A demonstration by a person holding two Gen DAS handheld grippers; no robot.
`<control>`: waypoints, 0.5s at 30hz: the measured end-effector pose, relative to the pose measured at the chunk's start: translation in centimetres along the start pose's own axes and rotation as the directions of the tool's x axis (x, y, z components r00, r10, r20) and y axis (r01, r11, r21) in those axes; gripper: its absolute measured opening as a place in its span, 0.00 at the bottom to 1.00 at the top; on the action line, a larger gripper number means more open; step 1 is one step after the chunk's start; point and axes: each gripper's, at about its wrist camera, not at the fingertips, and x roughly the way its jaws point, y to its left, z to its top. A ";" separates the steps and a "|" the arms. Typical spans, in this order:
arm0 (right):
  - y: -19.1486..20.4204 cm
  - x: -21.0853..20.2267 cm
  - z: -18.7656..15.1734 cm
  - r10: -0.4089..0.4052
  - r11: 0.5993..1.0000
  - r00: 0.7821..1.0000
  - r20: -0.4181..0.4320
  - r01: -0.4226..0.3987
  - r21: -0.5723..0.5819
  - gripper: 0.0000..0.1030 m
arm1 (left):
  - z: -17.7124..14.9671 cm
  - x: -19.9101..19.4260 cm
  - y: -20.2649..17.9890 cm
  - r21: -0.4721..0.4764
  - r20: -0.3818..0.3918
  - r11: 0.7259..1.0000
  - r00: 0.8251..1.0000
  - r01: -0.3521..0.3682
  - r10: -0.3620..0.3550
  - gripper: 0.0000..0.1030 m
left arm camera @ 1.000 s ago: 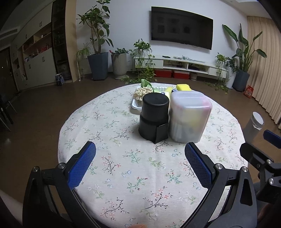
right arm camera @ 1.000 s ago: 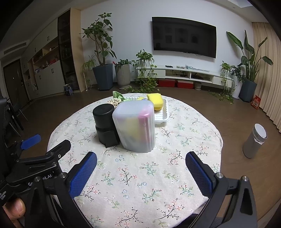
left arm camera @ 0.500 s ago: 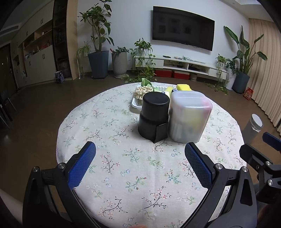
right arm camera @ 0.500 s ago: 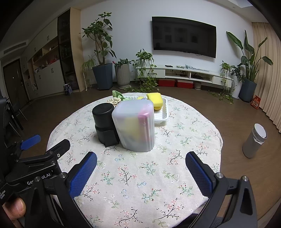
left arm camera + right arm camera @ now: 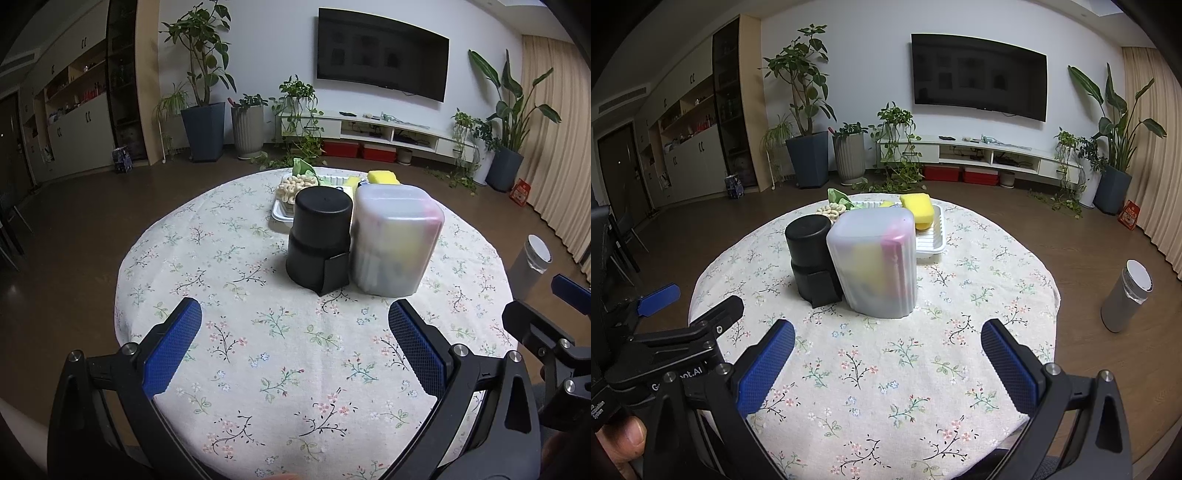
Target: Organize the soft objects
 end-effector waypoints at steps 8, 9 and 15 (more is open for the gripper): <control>0.0 0.0 0.0 0.000 1.000 1.000 -0.001 0.000 0.001 1.00 | 0.0 0.0 -0.1 0.004 0.001 1.000 1.000 -0.003 0.002 1.00; 0.0 0.0 0.0 0.000 1.000 1.000 -0.001 0.000 0.000 1.00 | 0.0 0.0 -0.1 0.004 0.001 1.000 1.000 -0.001 0.001 1.00; 0.0 -0.1 0.1 0.000 1.000 1.000 -0.002 0.000 0.000 1.00 | 0.0 0.1 -0.1 0.001 0.002 1.000 1.000 -0.005 0.005 1.00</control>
